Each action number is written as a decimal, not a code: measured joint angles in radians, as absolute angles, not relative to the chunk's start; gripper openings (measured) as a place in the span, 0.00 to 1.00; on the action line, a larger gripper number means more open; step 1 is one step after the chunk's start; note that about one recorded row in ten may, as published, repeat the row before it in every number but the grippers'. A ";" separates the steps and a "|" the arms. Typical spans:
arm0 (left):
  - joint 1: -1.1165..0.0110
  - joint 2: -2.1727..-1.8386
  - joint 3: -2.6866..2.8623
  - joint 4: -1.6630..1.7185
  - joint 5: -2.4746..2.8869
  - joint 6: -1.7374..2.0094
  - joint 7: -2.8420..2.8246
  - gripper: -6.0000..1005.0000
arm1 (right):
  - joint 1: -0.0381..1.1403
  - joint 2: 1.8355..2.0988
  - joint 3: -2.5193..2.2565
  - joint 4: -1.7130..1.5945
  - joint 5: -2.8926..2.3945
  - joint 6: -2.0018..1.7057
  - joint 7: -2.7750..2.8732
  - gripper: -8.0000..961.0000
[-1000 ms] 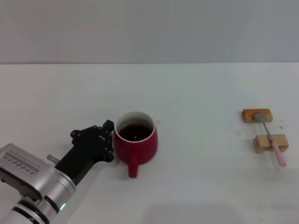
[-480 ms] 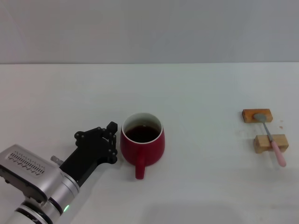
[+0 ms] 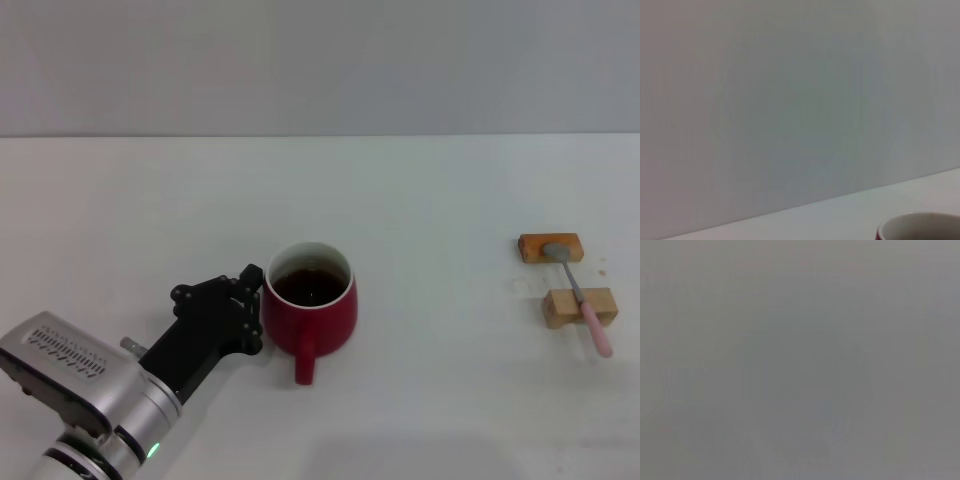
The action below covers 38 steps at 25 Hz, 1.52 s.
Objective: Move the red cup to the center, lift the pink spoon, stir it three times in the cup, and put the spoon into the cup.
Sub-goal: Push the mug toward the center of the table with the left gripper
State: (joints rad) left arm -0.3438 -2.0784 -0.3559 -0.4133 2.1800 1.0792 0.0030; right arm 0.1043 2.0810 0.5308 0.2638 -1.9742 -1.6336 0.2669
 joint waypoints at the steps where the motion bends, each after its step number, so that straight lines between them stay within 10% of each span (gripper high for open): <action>1: -0.344 -2.078 -0.356 -0.413 2.180 1.079 0.003 0.02 | 0.104 2.081 0.531 0.264 -1.974 -1.634 0.267 0.72; 38: -0.359 -2.080 -0.315 -0.501 2.182 0.996 0.037 0.03 | 0.103 2.082 0.531 0.264 -1.976 -1.634 0.269 0.73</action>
